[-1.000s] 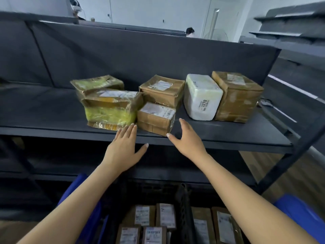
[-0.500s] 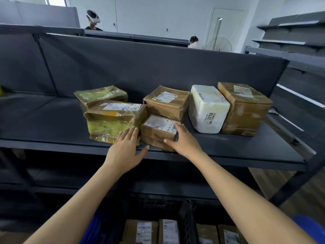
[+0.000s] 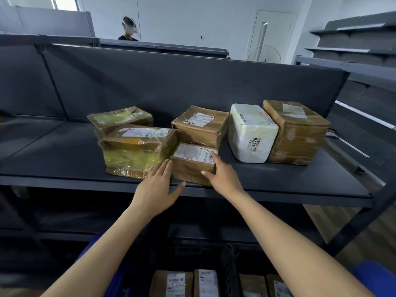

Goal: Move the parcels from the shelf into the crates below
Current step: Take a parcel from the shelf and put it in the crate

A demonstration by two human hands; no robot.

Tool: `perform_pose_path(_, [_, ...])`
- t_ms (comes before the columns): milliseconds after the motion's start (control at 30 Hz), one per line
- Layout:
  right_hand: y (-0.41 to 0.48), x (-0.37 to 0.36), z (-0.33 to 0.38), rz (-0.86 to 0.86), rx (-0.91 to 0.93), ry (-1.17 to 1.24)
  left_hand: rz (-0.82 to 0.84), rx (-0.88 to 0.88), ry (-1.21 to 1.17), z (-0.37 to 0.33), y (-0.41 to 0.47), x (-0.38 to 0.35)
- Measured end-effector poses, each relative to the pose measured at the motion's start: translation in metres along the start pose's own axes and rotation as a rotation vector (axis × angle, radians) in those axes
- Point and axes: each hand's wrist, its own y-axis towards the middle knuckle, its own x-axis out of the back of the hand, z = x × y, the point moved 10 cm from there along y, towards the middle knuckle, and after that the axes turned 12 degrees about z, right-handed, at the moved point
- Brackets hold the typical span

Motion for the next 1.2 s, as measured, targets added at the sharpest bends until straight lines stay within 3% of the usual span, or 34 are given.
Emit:
perform_pose_path(433, [-0.040,0.028,-0.027,0.049,0.107,0.113,0.040,-0.003,-0.087,-0.020,0.025,0.012])
perform_pose_path(667, [-0.071,0.065,-0.043,0.076,0.148,0.141,0.156,-0.131,-0.340,-0.041,0.032,0.023])
perform_pose_path(900, [-0.093,0.073,-0.040,0.164,0.221,0.064,0.294,-0.222,-0.225,-0.081,0.014,0.006])
perform_pose_path(1000, [-0.100,0.075,-0.043,0.166,0.197,0.113,0.245,-0.185,-0.237,-0.087,0.011,0.002])
perform_pose_path(1200, [-0.120,0.072,-0.050,-0.035,0.050,0.186,-0.002,-0.008,-0.353,-0.085,0.002,0.007])
